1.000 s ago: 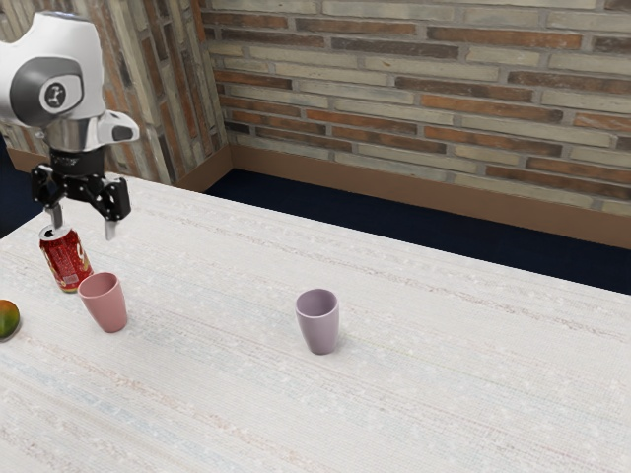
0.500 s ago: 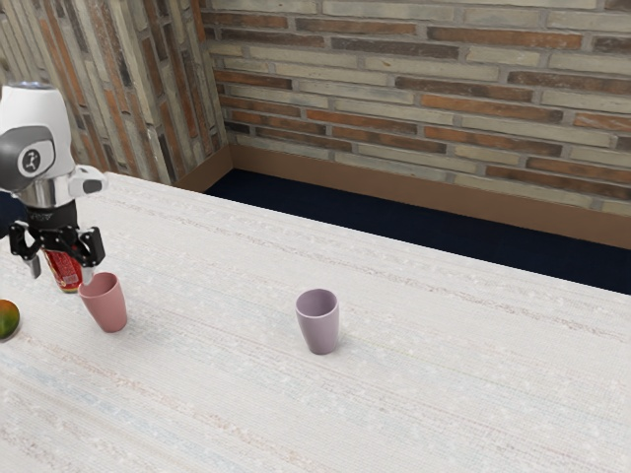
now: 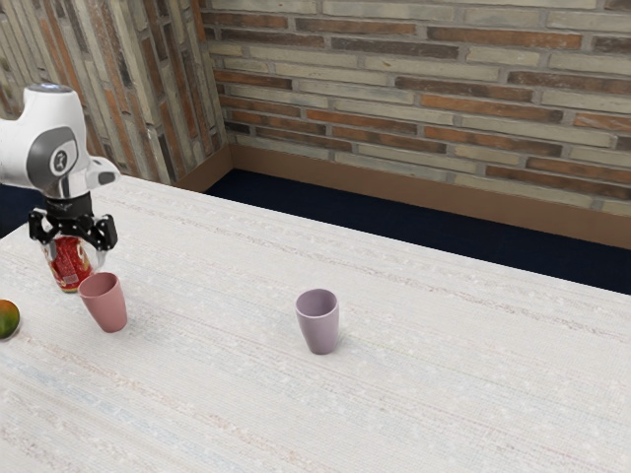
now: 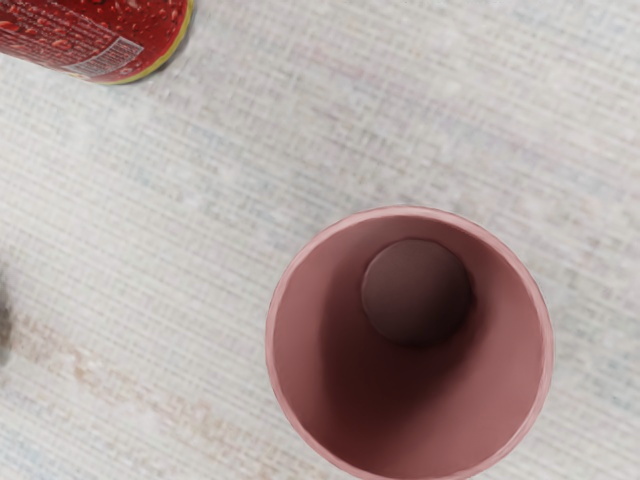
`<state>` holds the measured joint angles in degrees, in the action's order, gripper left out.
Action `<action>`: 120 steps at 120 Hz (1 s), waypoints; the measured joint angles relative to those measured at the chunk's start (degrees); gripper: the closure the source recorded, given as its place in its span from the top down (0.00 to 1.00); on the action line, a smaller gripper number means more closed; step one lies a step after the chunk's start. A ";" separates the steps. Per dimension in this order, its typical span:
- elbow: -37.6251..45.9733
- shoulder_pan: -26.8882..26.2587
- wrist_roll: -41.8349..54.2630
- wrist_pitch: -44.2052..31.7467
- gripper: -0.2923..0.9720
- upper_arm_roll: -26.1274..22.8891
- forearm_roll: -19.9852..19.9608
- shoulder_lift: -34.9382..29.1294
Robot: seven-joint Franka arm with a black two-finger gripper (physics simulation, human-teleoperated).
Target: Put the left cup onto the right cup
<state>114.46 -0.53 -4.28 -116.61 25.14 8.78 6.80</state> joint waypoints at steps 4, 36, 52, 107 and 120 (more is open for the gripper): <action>-1.03 1.10 0.28 0.21 0.77 -1.49 -0.62 1.21; -1.48 2.61 2.11 0.64 0.77 -6.31 -6.83 3.12; -1.00 2.71 2.95 0.68 0.77 -6.33 -8.40 3.65; 1.50 3.42 4.66 -1.74 0.77 -6.33 -9.21 7.67; 1.55 3.42 4.83 -1.94 0.76 -6.33 -9.22 7.98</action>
<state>116.01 2.89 0.55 -118.54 18.81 -0.44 14.78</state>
